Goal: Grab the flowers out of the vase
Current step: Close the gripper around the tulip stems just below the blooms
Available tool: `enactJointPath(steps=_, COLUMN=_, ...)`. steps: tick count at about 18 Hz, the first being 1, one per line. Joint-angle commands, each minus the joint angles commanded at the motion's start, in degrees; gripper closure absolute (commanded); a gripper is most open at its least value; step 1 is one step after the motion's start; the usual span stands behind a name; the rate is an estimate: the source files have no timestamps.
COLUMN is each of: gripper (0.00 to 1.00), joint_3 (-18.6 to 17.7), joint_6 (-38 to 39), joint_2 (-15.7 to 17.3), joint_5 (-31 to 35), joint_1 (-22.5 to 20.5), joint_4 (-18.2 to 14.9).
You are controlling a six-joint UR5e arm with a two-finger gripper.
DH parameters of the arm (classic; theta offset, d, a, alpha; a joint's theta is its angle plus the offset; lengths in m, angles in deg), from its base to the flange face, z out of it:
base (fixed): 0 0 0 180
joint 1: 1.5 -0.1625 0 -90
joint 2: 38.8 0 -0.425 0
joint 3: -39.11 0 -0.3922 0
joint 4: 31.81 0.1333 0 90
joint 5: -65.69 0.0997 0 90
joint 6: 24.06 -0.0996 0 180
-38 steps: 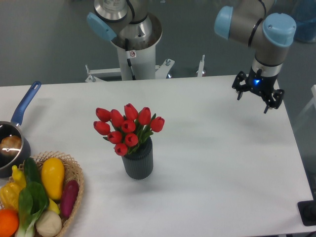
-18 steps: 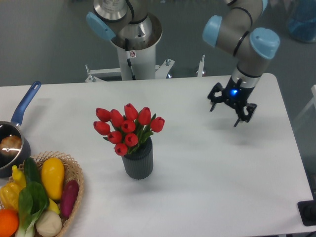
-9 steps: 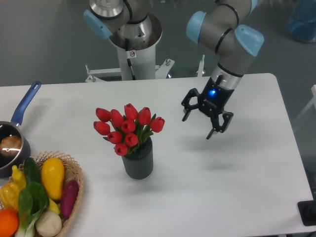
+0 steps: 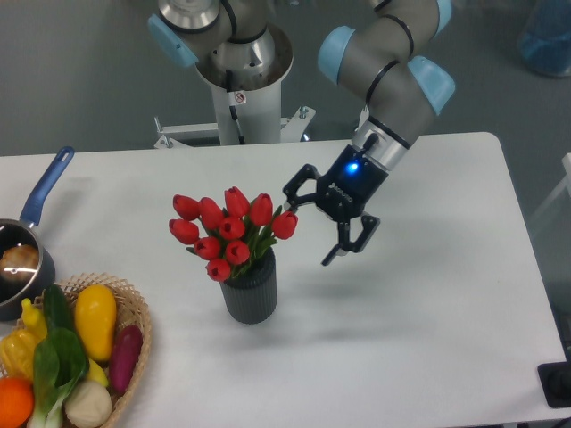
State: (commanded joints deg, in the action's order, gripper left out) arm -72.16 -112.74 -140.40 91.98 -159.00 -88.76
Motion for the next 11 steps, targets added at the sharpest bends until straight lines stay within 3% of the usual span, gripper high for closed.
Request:
enactJointPath(steps=4, gripper=0.0, joint_3=-1.84, joint_6=-0.62, joint_2=1.06, joint_5=-0.53, joint_1=1.05, joint_4=0.09)
enactJointPath(steps=7, gripper=0.0, joint_3=-1.85, joint_6=-0.62, joint_2=1.06, joint_5=-4.82, joint_1=2.55, joint_4=0.26)
enactJointPath(steps=8, gripper=0.1, joint_3=-1.85, joint_6=-0.79, joint_2=1.15, joint_5=-5.45, joint_1=2.72, joint_4=0.35)
enactJointPath(steps=9, gripper=0.38, joint_3=-1.76, joint_6=-1.23, joint_2=1.06, joint_5=-5.8, joint_1=2.9, joint_4=0.35)
enactJointPath(steps=11, gripper=0.66, joint_3=-1.67, joint_6=-2.1, joint_2=1.06, joint_5=-5.81, joint_1=2.81, joint_4=0.35)
